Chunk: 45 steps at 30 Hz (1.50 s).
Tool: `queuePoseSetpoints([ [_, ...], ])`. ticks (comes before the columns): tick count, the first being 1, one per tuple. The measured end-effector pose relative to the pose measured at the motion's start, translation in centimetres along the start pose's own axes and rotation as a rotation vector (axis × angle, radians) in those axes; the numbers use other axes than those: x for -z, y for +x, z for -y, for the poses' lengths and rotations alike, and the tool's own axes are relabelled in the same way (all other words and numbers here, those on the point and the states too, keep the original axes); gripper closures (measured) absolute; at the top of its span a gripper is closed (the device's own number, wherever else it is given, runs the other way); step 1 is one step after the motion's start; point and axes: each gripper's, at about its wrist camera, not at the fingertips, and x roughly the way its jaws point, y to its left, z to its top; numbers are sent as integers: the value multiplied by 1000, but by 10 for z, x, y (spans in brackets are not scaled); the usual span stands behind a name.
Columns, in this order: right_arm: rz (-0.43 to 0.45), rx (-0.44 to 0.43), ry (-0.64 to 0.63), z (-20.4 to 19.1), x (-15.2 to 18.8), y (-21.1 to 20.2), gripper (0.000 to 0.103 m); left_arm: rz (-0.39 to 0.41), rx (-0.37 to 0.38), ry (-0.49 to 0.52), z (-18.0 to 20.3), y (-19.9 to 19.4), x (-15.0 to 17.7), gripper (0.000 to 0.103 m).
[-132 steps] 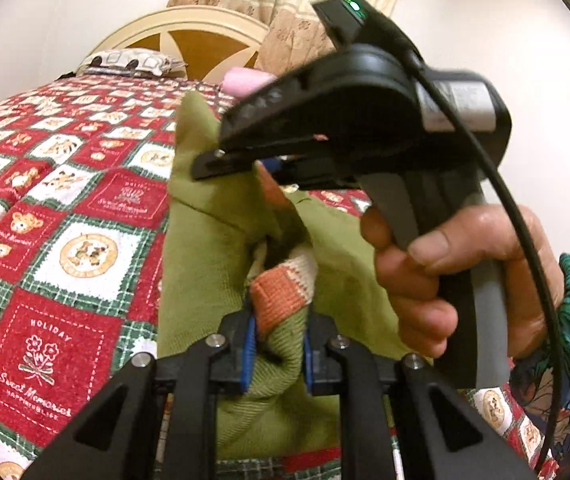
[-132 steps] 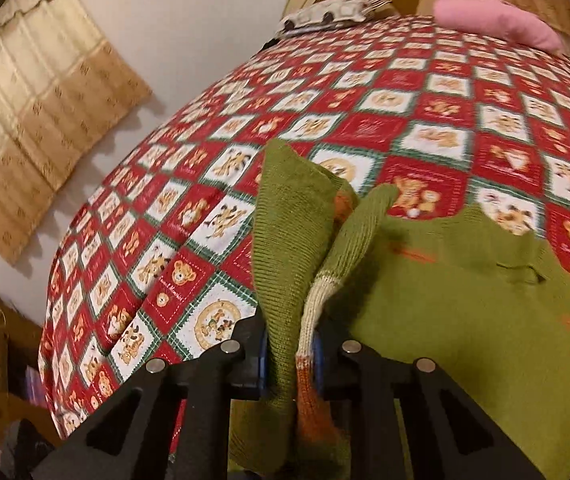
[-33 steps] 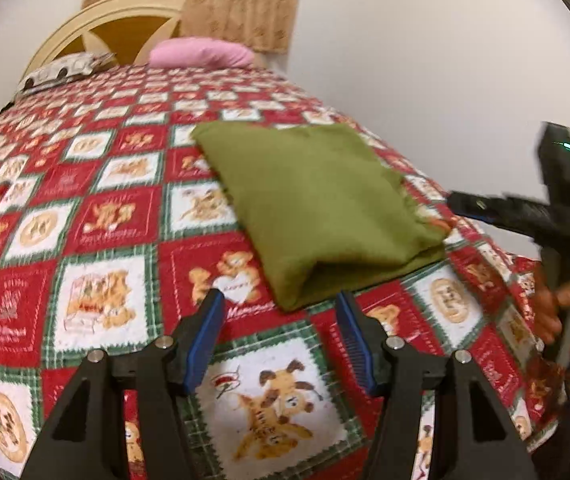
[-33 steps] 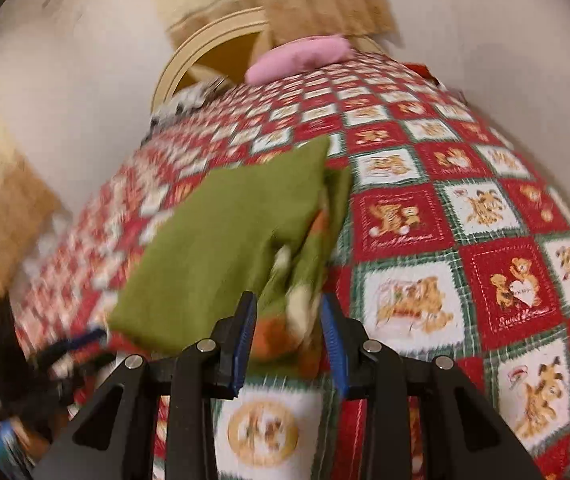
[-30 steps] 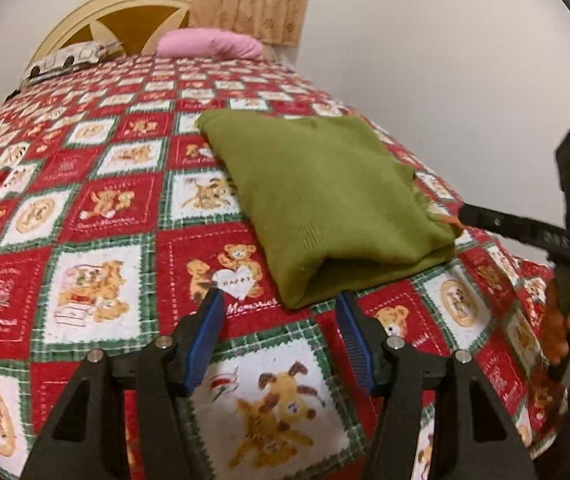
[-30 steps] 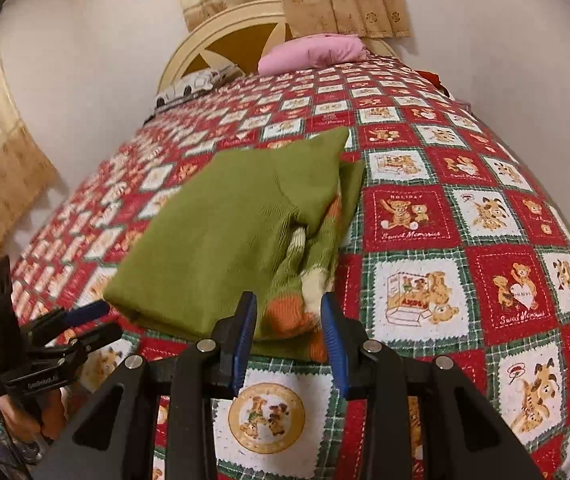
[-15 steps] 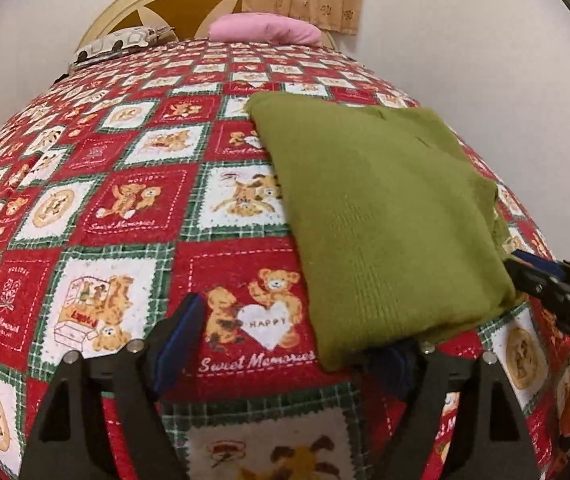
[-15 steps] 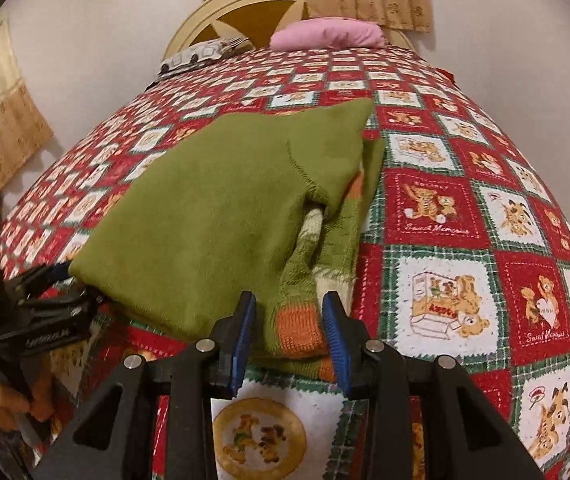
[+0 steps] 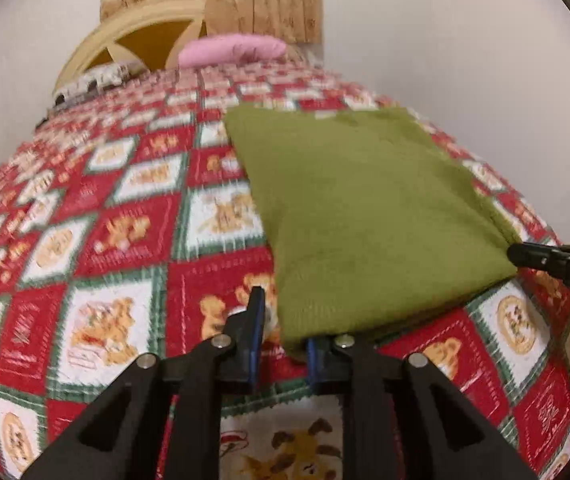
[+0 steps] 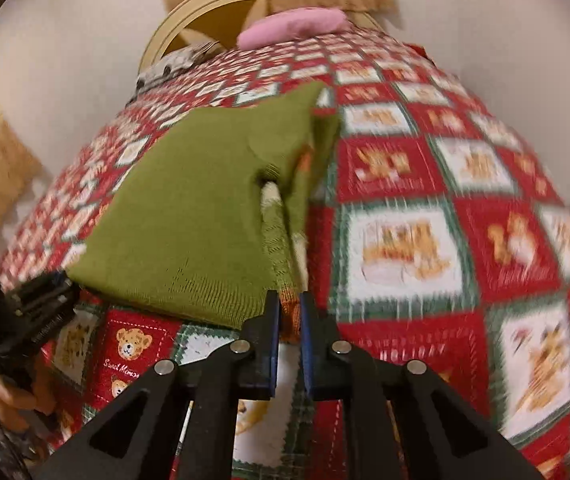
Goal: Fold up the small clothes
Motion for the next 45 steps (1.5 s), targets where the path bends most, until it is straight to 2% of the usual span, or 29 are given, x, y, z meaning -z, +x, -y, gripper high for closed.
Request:
queuePoseSetpoints([
  [2,13,-27,47,6,5,2,94,-9,-18,-17,-3,2,-1,57],
  [4,22,-22,40,4,5,0,94,-19,-30,-49,-13,-1,0,41],
  [5,18,-9,18,0,4,-2,94,-29,-20,-57,-15,-1,0,36],
  [7,2,8,-34,-8,4,-9,91,-56,34,-82,-29,-8,6,31],
  [10,-3,49,-79,-16,4,-24,91,-60,53,-72,-39,-22,12,33],
  [13,99,104,-132,-26,-9,-48,91,-14,68,-78,-49,-35,1,33],
  [16,175,76,-145,-41,-35,-56,91,69,54,-103,-53,-41,-25,33],
  [19,185,70,-194,-60,-61,-38,91,113,41,-116,-49,-30,-55,33],
  [23,128,43,-167,-60,-79,7,91,110,54,-122,-34,5,-88,33],
  [25,99,63,-171,-56,-81,28,91,111,48,-115,-26,23,-95,33],
  [27,60,91,-178,-51,-77,47,93,96,23,-103,-20,36,-96,34],
  [29,59,106,-181,-45,-71,57,100,52,26,-123,-19,52,-88,34],
  [31,72,96,-173,-42,-70,60,100,71,32,-163,-24,54,-76,31],
  [35,76,93,-171,-43,-71,64,100,58,48,-194,-29,55,-76,23],
  [40,98,90,-172,-44,-67,60,100,52,10,-210,-30,55,-75,12],
  [45,124,67,-131,-44,-62,48,97,53,-40,-164,-24,46,-73,12],
])
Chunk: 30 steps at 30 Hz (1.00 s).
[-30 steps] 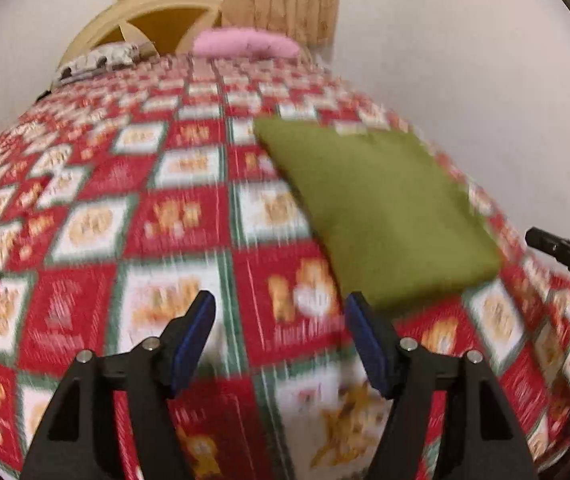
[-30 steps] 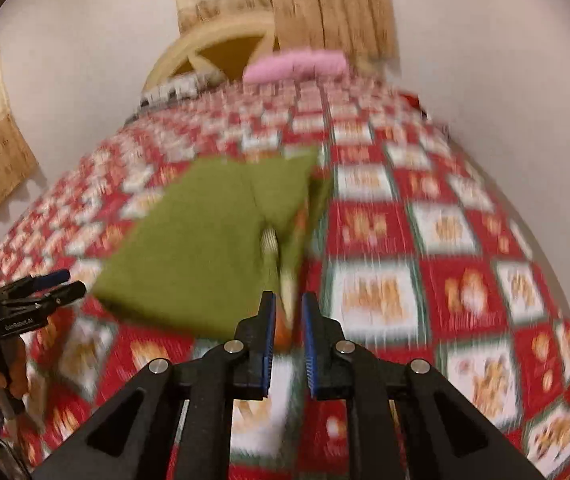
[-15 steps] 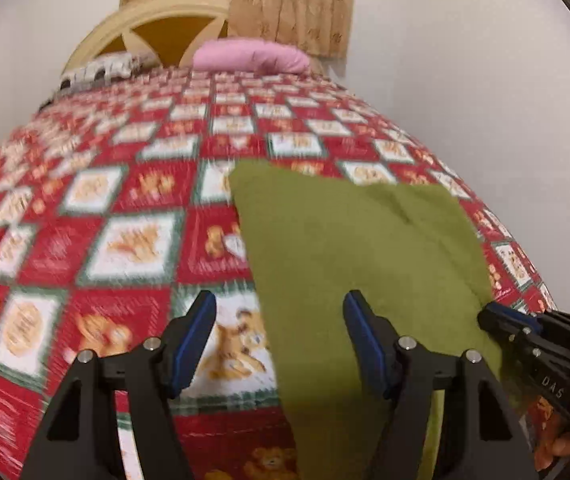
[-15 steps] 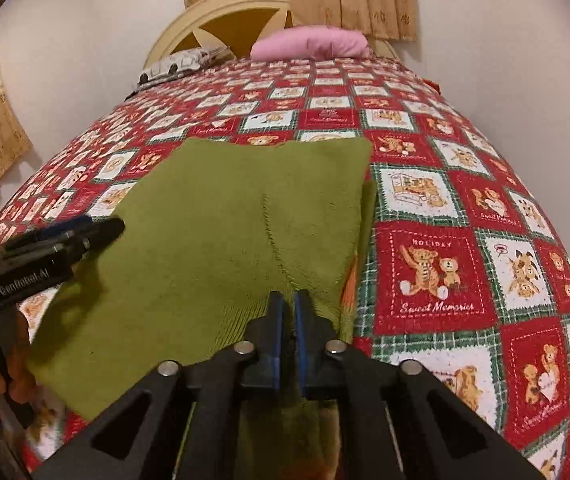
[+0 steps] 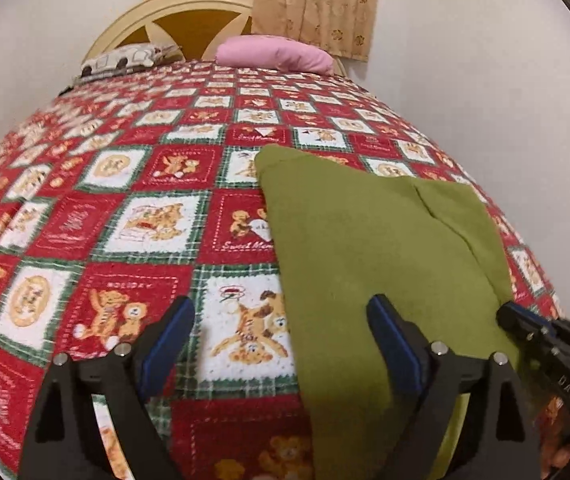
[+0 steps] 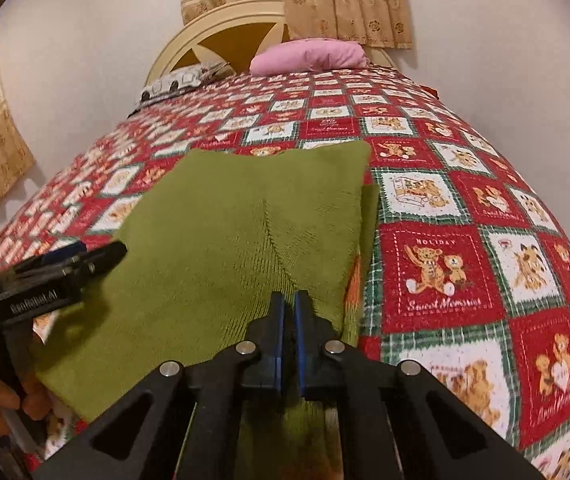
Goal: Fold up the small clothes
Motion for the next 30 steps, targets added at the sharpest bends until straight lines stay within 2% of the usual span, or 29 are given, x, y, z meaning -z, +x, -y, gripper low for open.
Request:
queuePoseSetpoints([
  [2,11,-5,26,-1,6,-11,96,7,-22,44,3,-8,5,12],
  [4,-15,-1,39,-2,19,-16,96,14,-33,65,3,-14,11,12],
  [7,-29,6,38,-4,34,-26,96,5,-33,61,-1,-19,15,12],
  [13,-9,48,41,-9,38,-53,96,-2,-43,59,-4,-29,18,12],
  [17,24,27,70,-5,38,-71,94,-9,-45,58,-7,-36,18,12],
  [18,28,18,85,-1,38,-75,92,-12,-38,59,-8,-37,18,12],
  [19,32,12,101,3,37,-77,80,-13,-22,62,-10,-39,17,12],
  [20,33,11,111,6,36,-78,62,-13,-4,67,-11,-40,16,12],
  [22,43,12,140,15,35,-82,42,-9,40,76,-14,-41,13,12],
  [27,72,-17,205,39,17,-86,42,28,172,36,-24,-41,-11,12],
  [30,75,-75,249,51,-4,-73,41,4,239,-19,-25,-26,-29,12],
])
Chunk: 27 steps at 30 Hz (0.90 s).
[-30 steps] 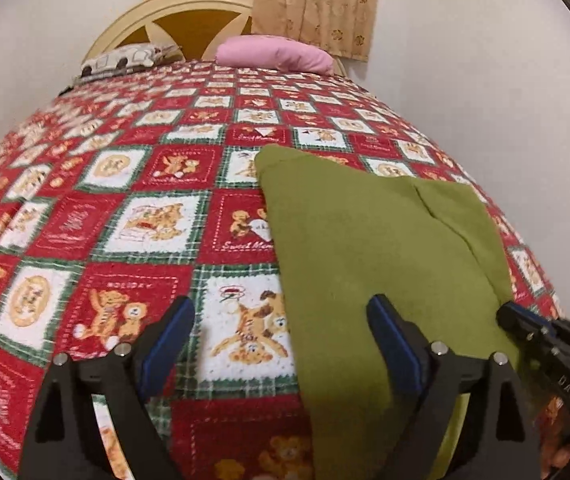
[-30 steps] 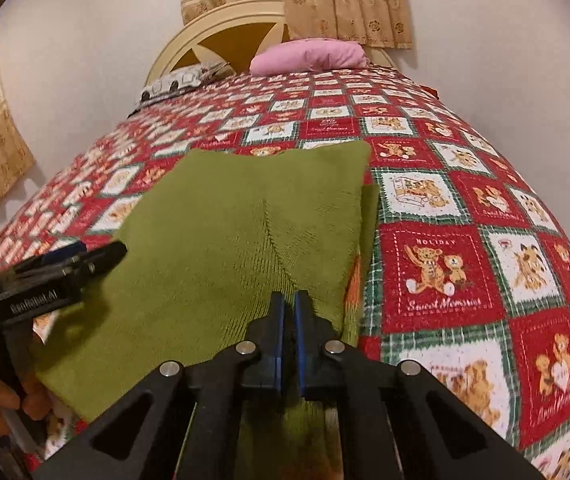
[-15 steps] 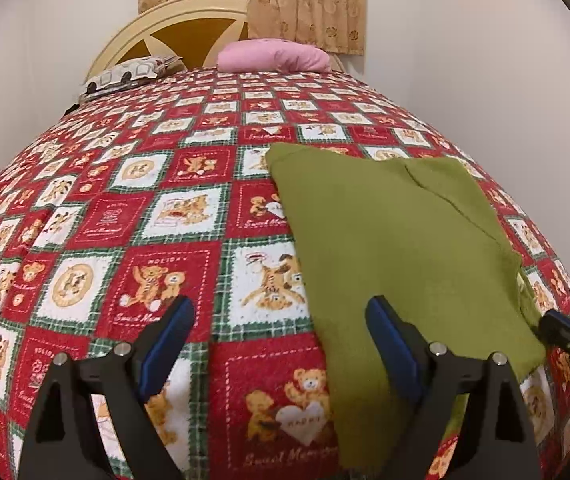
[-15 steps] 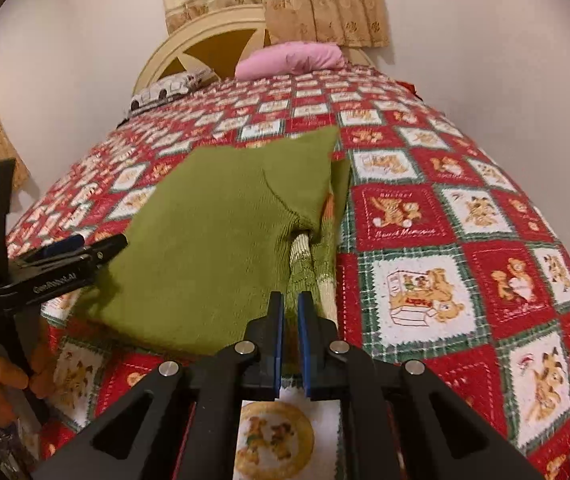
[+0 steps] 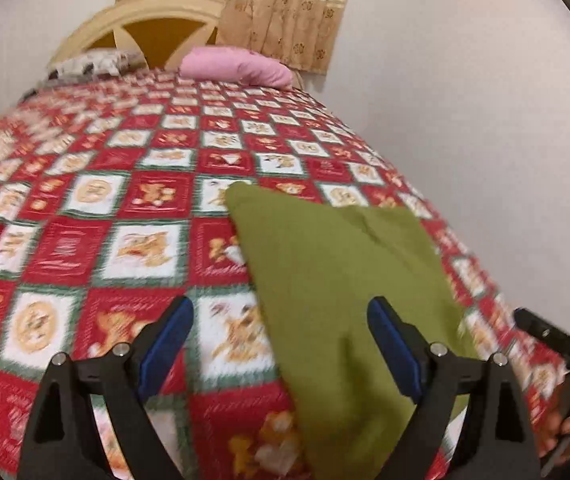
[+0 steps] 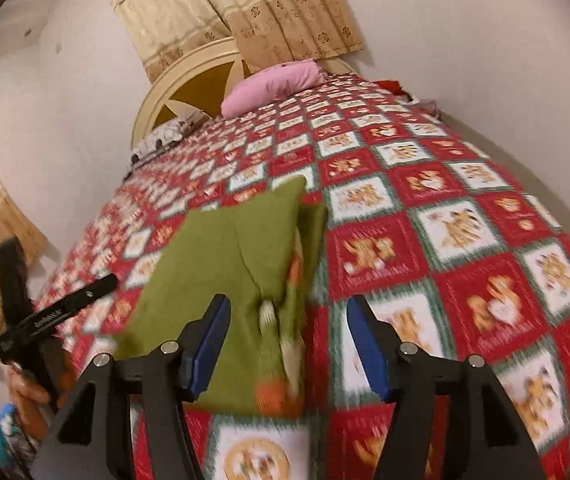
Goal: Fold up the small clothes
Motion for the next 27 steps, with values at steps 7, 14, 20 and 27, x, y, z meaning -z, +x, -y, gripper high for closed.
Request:
queuePoseSetpoints([
  [7,-96,-14,-24,-1,-37,76,41,-113,103,-186,-17,61,-14,13],
  [14,-225,-42,-57,5,-35,144,39,-137,151,-218,-22,88,4,10],
  [20,-226,-160,6,26,-41,150,37,-139,196,-229,-27,97,-6,11],
  [27,-235,-172,-46,16,-41,162,36,-124,198,-132,-15,103,-5,11],
])
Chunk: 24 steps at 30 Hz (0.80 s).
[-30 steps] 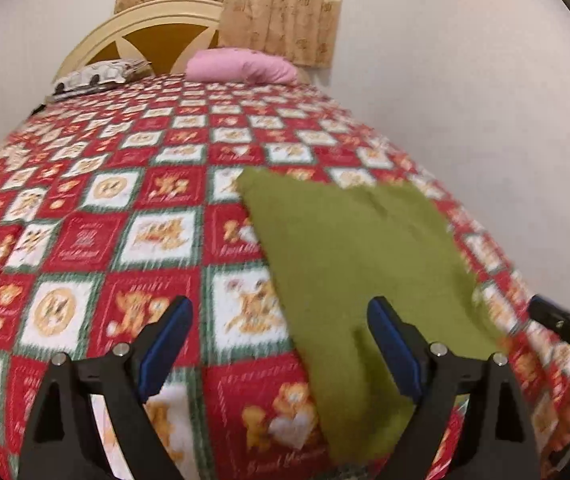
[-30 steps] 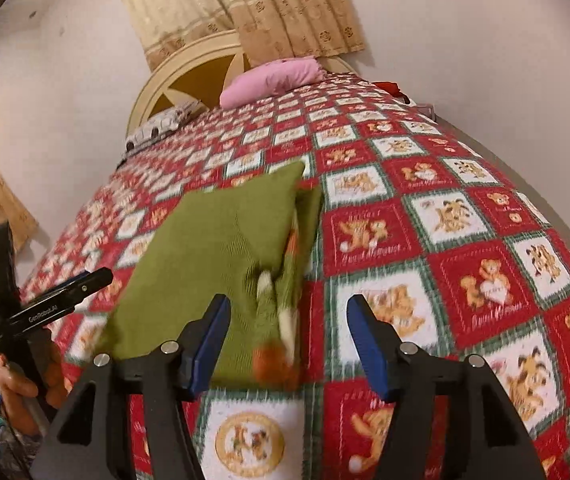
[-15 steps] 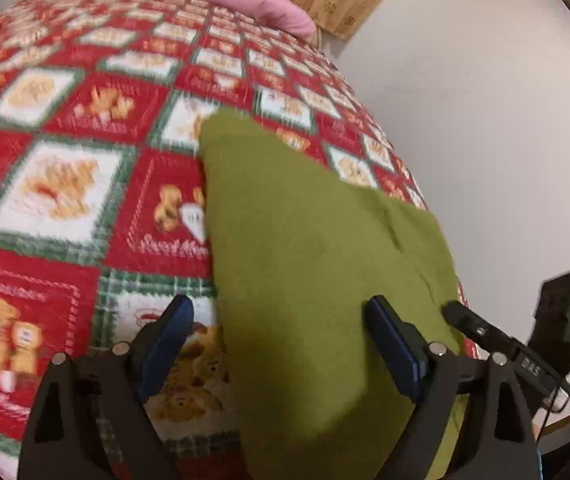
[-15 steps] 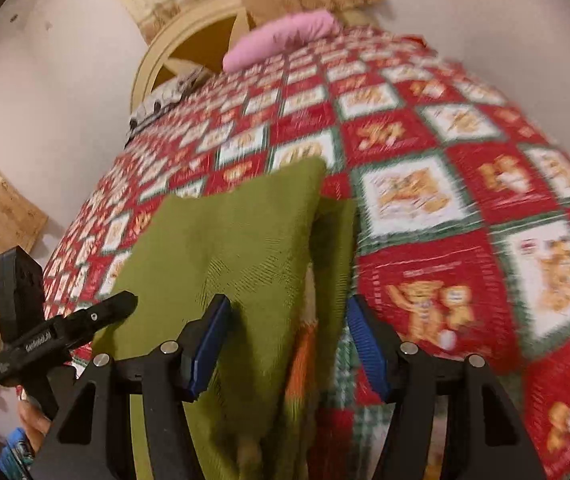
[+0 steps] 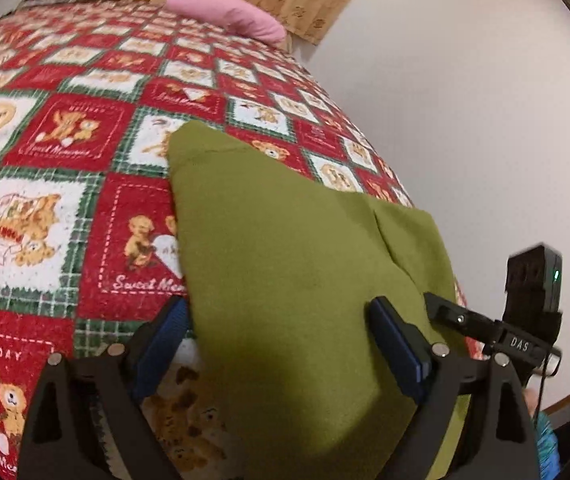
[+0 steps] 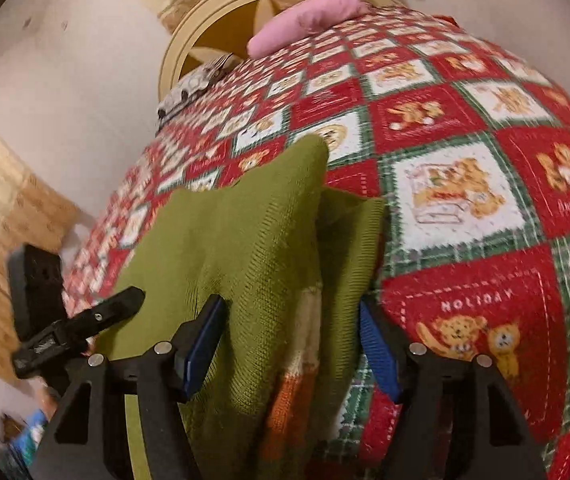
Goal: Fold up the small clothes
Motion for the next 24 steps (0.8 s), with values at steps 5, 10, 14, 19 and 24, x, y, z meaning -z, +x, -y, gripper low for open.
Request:
queuePoseSetpoints([
  [5,-1,-39,-9,0,2,2,58,2,46,-8,-2,0,1,27],
  [10,20,14,-37,-12,5,-1,68,18,36,20,4,0,2,40],
  [14,57,95,-84,-32,7,-10,78,49,-3,69,14,-5,4,51],
  [19,159,51,11,-46,16,-42,79,56,4,69,18,-19,4,64],
  [24,252,135,-112,-100,31,-82,79,119,23,102,35,-51,9,66],
])
